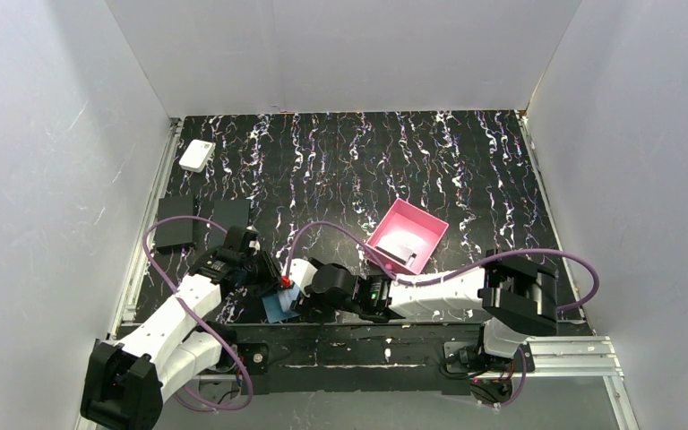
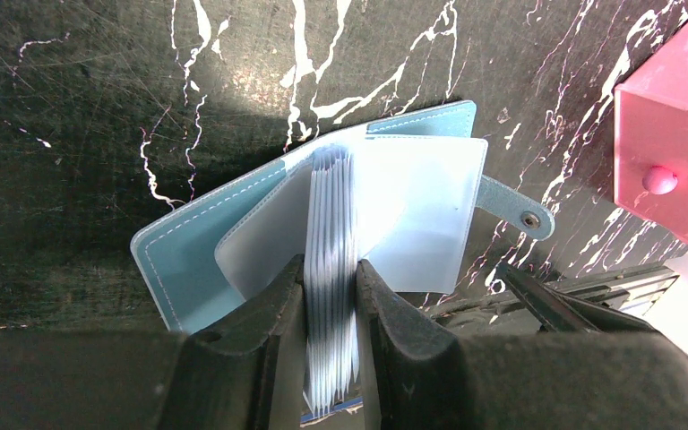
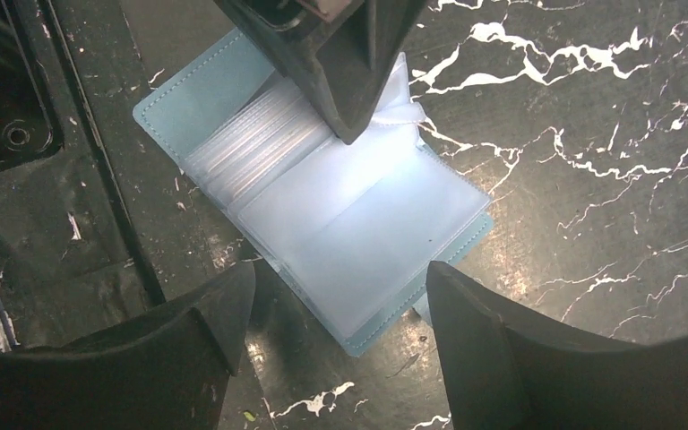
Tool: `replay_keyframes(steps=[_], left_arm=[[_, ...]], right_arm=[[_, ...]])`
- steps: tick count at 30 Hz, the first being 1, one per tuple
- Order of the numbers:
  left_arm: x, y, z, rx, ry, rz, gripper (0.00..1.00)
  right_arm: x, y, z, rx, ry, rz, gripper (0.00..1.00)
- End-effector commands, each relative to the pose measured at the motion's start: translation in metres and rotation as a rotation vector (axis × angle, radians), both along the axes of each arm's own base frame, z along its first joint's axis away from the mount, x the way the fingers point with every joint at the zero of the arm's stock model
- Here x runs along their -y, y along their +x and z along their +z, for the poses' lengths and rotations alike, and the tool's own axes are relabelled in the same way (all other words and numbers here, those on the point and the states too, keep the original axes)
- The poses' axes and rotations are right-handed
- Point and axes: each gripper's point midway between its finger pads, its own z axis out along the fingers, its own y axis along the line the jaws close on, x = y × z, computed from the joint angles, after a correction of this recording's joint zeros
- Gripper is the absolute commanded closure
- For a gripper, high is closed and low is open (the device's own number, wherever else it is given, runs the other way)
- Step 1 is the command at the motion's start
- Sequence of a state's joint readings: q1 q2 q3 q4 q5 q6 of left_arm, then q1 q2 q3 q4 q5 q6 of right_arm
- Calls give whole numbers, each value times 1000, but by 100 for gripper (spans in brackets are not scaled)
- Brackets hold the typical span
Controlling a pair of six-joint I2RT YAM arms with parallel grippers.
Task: Put the credit cards into the card holder
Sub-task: Open the card holder.
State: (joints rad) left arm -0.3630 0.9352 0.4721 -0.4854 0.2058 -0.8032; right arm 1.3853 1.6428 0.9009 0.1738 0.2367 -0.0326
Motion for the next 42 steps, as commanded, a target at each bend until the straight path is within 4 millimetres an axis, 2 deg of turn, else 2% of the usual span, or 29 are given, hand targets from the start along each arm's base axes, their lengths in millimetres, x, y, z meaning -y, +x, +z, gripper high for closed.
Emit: replay_keyframes(steps=[1,8,16,23,27,34,42], left_arm=[[-7,-8,-5,-25,41,-16,82],[-7,-8,-6,-27,40,-16,82],[-6,-8,-6,-28,38,-21,82],[-7,-8,-6,-28,41,-21,83],[-7,-8,-7,-30,45,-21,83],[-8,-8,-5,-31,49,-17,70],[-8,-8,-6,-35,55,-20,71]], right_arm=[[-20,2,12,81,46,30,21],[-33,-7,5,103,17,63,21],[-29,17,4,167,3,-95,21],[-22,22,9,175,15,-146,24],[-18,26,10,171,18,-187,30],[-17,21,9,144,31,-180,30],[-20,20,17,143,48,-164,29]])
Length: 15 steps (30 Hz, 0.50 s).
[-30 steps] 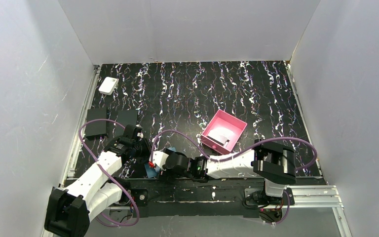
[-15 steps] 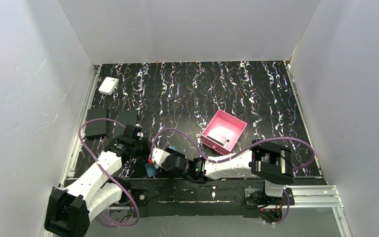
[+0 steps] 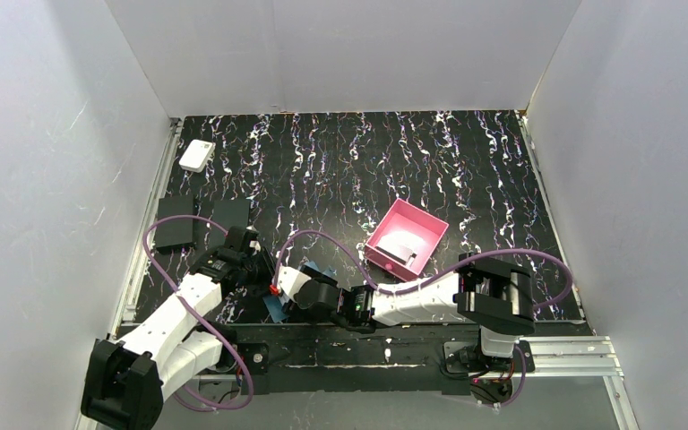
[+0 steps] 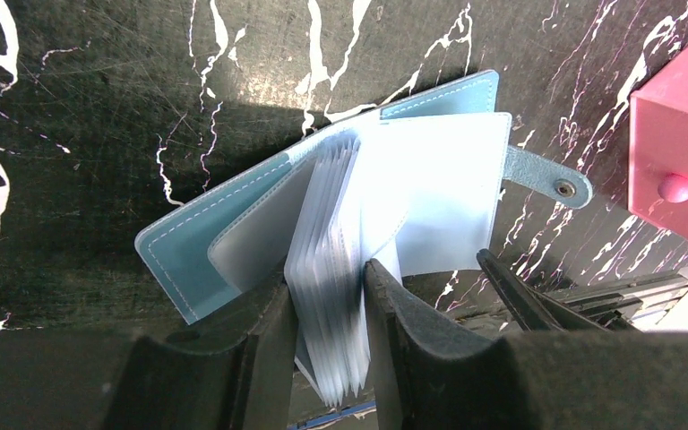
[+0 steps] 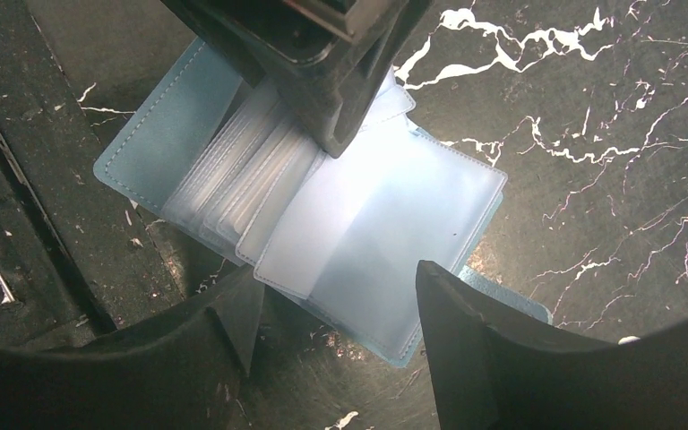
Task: Put the credit cards into the card holder
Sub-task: Open the card holder.
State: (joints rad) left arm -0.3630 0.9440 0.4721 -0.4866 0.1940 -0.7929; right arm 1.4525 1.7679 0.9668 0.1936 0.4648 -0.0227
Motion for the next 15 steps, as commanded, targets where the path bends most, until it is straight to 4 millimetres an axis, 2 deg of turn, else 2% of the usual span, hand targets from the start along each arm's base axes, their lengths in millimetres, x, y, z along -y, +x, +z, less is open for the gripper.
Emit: replay_keyframes(steps=[1,5,11,15], left_arm=[[-6,-7,-3,-34,39,-16,71],[-6,-8,-4,-36,38,-17,71],[-5,-8,-3,-37,36,-20,71],[-5,-7,-1,-34,35,-20,59]], right_arm=[[-9,10,36,29,107,-36,29],[-10,10,43,38,118,-34,29],[-11,13,39,49,100,-41,29],[-12,13,32,39,99,-49,29]])
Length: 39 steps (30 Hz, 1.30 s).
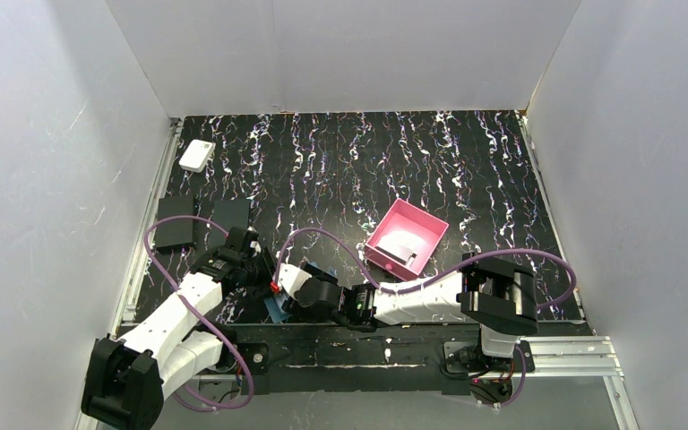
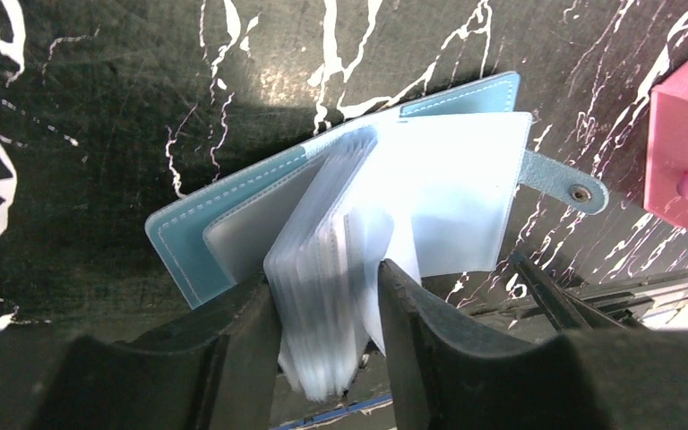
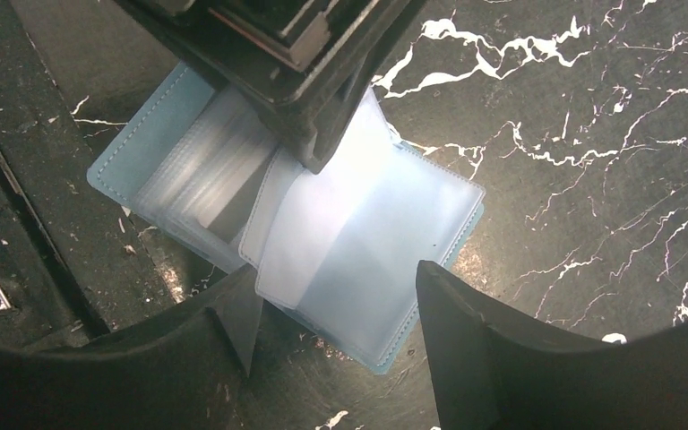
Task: Put the credit cards into the card holder
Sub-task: Open the card holder.
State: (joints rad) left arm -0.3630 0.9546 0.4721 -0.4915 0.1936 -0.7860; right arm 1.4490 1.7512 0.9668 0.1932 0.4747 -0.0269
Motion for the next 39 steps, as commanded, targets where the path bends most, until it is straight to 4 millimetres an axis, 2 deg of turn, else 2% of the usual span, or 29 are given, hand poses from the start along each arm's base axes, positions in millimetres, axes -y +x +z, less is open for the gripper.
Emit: replay_keyframes(steps=[1,3,9,11,12,18,21,25,29,31,33,39], left_arm=[[-4,-6,3,-23,28,-12,52],[-5,-5,7,-15,30,-10,38],[-8,0,26,16,45,-5,20],[-12,2,34,30,67,0,5],[-13,4,41,45,73,2,2],[-25,3,59,95,110,43,2],[-28,2,60,112,112,66,6],[-15,2,50,95,45,44,29],[9,3,37,37,-62,1,51],[19,4,31,23,-111,-9,59],[22,6,27,16,-124,-8,62],[21,4,10,-11,-116,-8,63]], right_arm=[[-13,9,23,26,89,-43,29],[-12,12,22,30,95,-62,29],[-4,15,18,10,117,-132,31],[0,17,14,4,112,-164,33],[2,18,12,1,109,-181,35],[16,22,6,-21,118,-269,36],[23,22,0,-36,111,-304,35],[29,21,-3,-65,119,-333,33],[30,21,-7,-140,135,-346,30],[31,24,-10,-202,148,-363,30],[31,24,-11,-280,177,-367,30],[32,29,-19,-516,253,-395,36]])
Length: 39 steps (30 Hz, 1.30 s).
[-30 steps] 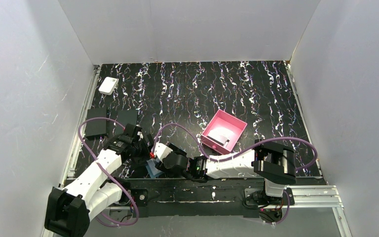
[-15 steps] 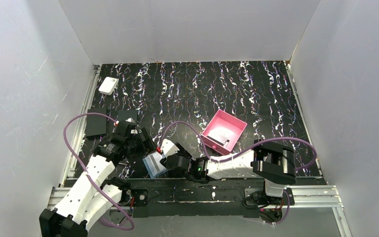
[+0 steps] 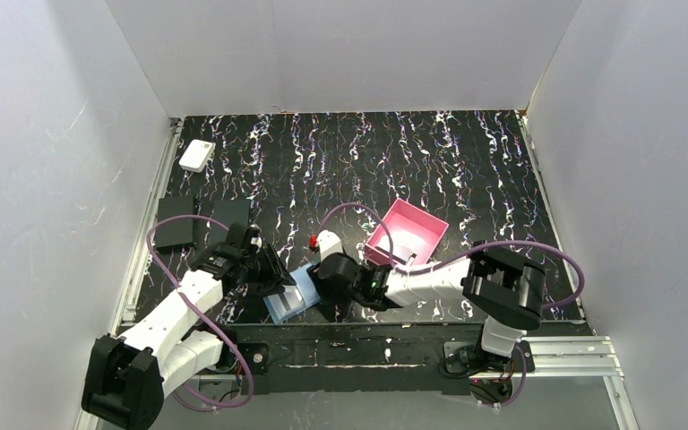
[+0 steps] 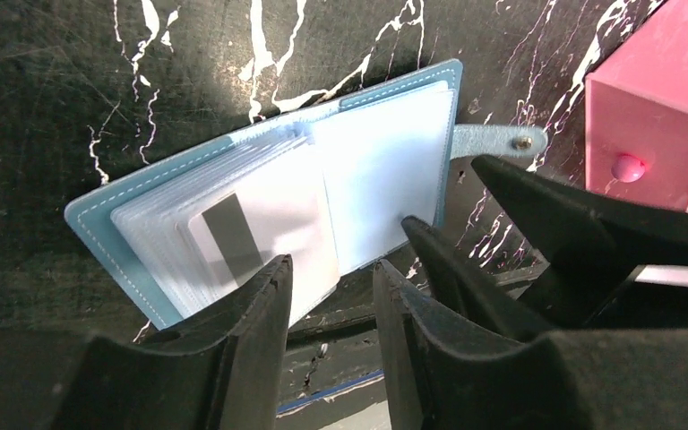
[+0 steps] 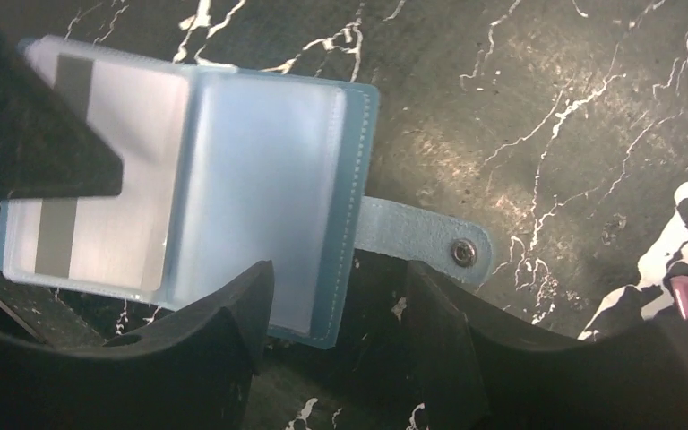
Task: Put the credit cards into the card holder
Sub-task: Open the card holder, then pick up the credit card from the storage box.
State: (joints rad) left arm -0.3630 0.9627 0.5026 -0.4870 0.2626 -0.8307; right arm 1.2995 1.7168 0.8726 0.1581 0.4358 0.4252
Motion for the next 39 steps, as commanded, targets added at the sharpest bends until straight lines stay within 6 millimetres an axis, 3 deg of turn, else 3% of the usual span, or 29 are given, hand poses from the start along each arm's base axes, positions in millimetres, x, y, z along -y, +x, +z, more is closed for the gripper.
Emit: replay_keyframes(steps=[1,15,23,27,30,34,37,39], left_arm=[[5,0,-7,-3,-25,-15,63],[-14,-20,-31,-56,65,-2,71],[-15,-20,-28,-52,70,-3,72],[-13,-15,-11,-27,59,-7,64],[-6,-8,12,16,29,-29,56],[0,1,45,69,3,-61,49],[5,9,67,117,-24,-81,43],[11,13,76,124,-49,-90,41]], right_arm=[[-10,-5,10,-190,146,-15,37],[-31,-6,64,-238,109,52,36],[-52,-9,91,-260,162,129,40],[-55,-4,113,-304,240,157,42],[-36,10,133,-312,238,118,38],[18,42,159,-262,195,-12,33],[66,60,172,-186,125,-81,21],[90,63,169,-160,68,-52,10]])
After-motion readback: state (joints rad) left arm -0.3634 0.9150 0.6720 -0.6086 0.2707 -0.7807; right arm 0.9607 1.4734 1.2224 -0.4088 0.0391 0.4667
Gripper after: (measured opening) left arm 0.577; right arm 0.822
